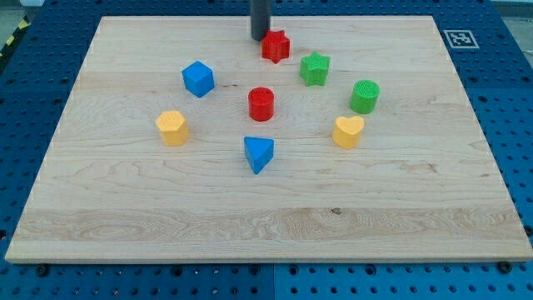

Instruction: Push red star a bit down

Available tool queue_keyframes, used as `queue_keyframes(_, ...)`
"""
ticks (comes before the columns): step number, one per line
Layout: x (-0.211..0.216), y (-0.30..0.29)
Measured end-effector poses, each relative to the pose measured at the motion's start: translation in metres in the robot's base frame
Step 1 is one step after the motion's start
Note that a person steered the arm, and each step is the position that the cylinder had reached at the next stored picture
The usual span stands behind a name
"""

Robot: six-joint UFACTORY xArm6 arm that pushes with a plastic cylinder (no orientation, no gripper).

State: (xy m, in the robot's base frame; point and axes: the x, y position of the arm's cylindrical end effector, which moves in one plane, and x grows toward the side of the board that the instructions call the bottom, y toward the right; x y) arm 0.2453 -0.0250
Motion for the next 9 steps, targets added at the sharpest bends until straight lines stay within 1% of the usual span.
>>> queue_keyframes(1,-0.011,-0.013)
queue_keyframes(2,-0.053,-0.007)
queue_keyframes(3,-0.051,0.018)
queue_keyframes(4,-0.049,0.046)
queue_keyframes(6,-0.008,0.05)
queue_keyframes(9,0.015,0.05)
